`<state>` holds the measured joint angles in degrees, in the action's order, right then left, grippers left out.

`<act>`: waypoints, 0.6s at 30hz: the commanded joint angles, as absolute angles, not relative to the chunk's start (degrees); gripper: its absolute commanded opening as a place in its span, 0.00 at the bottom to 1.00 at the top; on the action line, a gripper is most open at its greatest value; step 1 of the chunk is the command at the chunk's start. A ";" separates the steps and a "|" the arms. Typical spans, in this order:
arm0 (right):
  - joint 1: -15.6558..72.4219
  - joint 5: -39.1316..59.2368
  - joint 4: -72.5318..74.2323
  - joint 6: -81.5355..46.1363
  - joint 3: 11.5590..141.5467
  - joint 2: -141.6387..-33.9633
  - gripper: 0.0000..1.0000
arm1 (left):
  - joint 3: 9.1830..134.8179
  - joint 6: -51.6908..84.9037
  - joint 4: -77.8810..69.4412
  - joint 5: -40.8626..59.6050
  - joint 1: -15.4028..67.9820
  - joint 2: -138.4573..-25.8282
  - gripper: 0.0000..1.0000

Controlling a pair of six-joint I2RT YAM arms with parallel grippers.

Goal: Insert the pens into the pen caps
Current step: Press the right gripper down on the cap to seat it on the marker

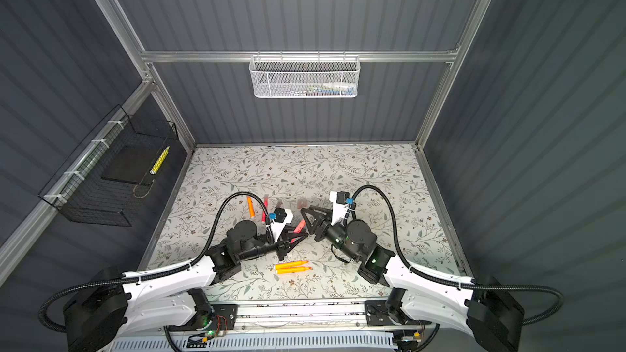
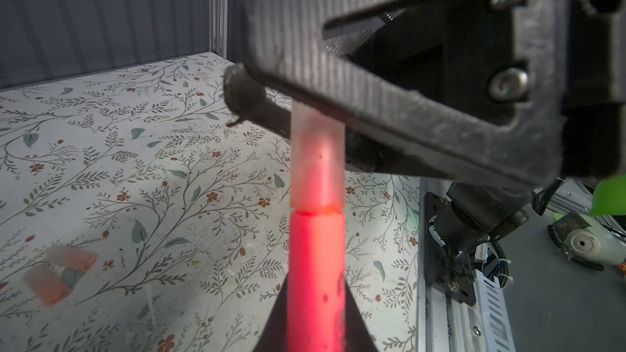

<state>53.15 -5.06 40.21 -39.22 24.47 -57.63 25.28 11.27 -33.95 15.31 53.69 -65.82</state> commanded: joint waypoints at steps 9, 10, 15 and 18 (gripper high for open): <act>53.00 -1.77 40.41 -40.21 26.78 -60.09 0.20 | 25.88 9.39 -31.55 14.33 54.04 -65.75 0.00; 53.00 -1.66 40.12 -40.25 26.87 -60.36 0.18 | 26.16 9.41 -31.26 13.95 53.99 -65.80 0.00; 53.22 -0.21 41.49 -41.07 26.55 -63.02 0.00 | 27.60 9.32 -31.11 10.02 54.03 -65.44 0.00; 54.47 0.17 42.44 -41.23 26.72 -65.10 0.00 | 29.71 9.26 -29.76 4.28 54.02 -65.60 0.00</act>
